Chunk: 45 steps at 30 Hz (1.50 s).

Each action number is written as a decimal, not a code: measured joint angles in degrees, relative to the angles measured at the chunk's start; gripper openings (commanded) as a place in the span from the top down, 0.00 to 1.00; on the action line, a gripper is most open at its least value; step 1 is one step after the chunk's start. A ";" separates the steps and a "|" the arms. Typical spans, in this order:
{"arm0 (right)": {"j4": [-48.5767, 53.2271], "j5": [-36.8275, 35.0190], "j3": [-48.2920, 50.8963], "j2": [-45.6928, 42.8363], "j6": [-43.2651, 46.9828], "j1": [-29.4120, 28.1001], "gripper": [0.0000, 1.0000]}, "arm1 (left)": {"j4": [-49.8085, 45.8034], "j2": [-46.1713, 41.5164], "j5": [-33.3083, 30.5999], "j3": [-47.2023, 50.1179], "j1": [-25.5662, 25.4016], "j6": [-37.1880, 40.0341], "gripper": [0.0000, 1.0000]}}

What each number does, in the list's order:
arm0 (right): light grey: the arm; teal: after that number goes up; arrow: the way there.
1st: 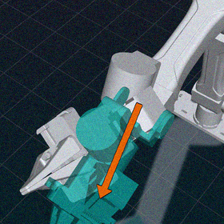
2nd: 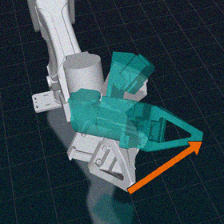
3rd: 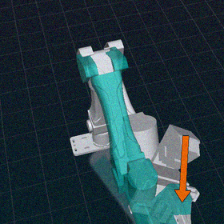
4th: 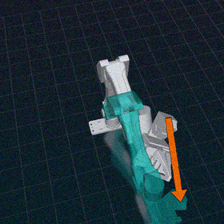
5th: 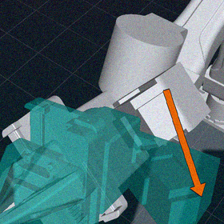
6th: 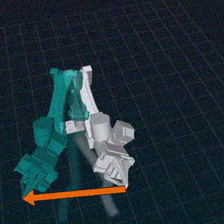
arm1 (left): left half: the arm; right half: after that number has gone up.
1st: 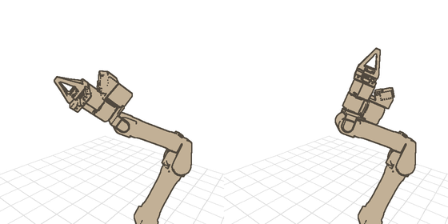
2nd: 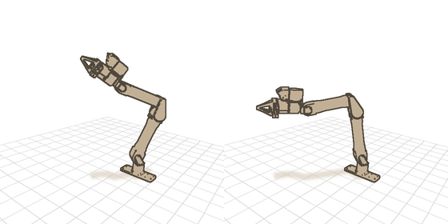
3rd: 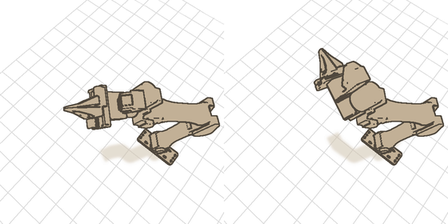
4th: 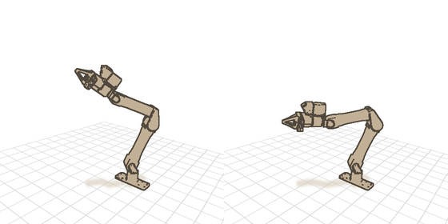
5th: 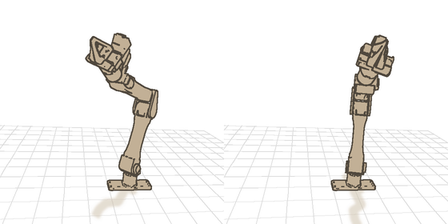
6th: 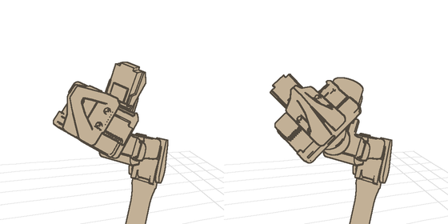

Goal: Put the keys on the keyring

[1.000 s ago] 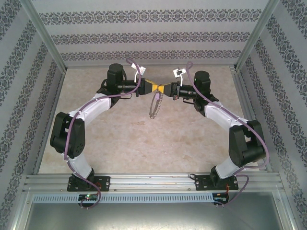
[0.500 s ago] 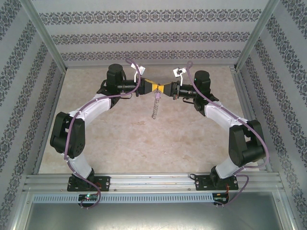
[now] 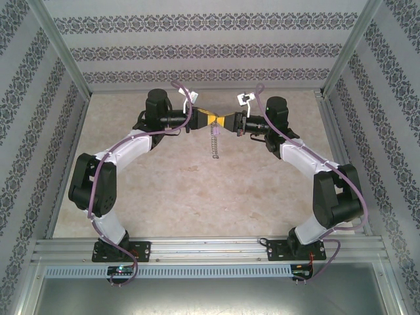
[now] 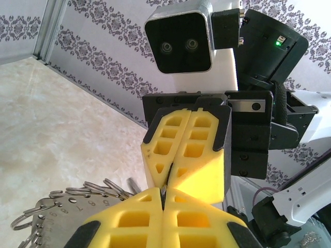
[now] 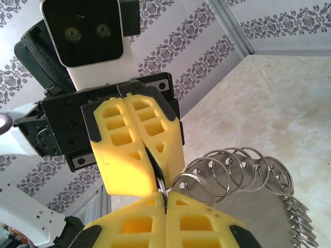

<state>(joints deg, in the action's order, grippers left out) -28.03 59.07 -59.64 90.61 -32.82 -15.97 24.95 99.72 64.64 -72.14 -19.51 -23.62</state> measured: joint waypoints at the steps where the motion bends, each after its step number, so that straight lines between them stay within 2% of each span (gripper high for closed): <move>1: 0.00 -0.02 0.00 0.00 -0.04 0.02 1.00 | 0.50 0.00 -0.17 0.17 0.00 0.00 1.00; 2: -0.02 -0.04 0.00 0.00 -0.20 0.02 0.98 | 0.90 0.00 -0.24 0.37 0.00 0.00 1.00; 8: -0.55 -1.20 0.02 -0.04 -1.66 0.33 0.72 | 2.56 -0.02 -0.39 1.44 -0.35 0.00 1.00; 11: -1.11 -2.29 0.50 -1.01 -2.03 1.25 0.63 | 3.08 -0.02 -0.42 2.47 -0.81 -0.04 1.00; 15: -1.46 -4.09 3.04 -4.81 -2.16 2.67 0.57 | 4.50 -0.02 -0.39 3.43 -1.03 -0.66 1.00; 20: -3.87 -6.29 8.15 -9.92 -2.67 4.15 0.52 | 7.45 -0.02 -0.37 3.87 -1.03 -1.97 1.00; 29: -9.09 -7.87 15.74 -10.19 -3.91 2.21 0.50 | 11.69 -0.02 -0.39 3.89 -1.03 -4.81 1.00; 36: -12.48 -8.26 16.81 -10.19 -4.02 -0.76 0.50 | 11.80 -0.02 -0.42 3.89 -1.03 -5.42 1.00; 45: -13.18 -9.33 16.57 -7.28 -3.19 -1.18 0.51 | 11.80 -0.02 -0.39 3.89 -1.03 -6.03 1.00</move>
<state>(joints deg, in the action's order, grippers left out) -41.21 49.74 -43.07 83.33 -36.01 -17.15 36.75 99.70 64.25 -68.25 -20.53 -29.65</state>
